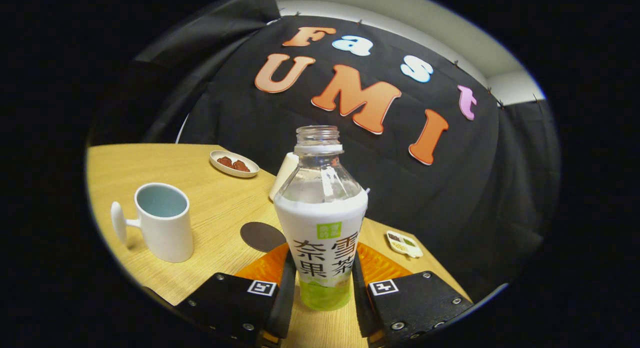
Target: Take the bottle from table, then pour the juice into the cup, finally place the bottle on the coaster
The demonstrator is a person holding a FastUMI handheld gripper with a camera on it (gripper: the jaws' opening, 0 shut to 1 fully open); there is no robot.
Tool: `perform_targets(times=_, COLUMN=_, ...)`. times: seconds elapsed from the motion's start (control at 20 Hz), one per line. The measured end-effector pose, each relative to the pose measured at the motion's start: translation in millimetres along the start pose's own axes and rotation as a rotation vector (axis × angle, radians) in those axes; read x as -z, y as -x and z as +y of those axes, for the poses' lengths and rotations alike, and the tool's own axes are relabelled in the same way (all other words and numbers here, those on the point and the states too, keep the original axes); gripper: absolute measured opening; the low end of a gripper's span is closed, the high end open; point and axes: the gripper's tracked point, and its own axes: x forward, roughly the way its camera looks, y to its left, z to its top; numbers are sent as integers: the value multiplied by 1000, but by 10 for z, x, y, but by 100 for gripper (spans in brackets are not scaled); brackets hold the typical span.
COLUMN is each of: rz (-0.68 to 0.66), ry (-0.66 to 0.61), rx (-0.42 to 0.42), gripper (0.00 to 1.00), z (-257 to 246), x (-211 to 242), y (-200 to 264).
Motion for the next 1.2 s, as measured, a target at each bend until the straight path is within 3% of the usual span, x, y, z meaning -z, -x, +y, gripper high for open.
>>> perform_targets(times=0.2, rz=-47, ry=228, rx=66, gripper=53, z=81, x=-70, y=-24)
perform_targets(times=0.85, rz=-122, ry=690, rx=130, gripper=53, z=187, x=-210, y=-75)
perform_targets(times=1.2, rz=-186, ry=824, rx=156, gripper=53, z=248, x=-337, y=-30)
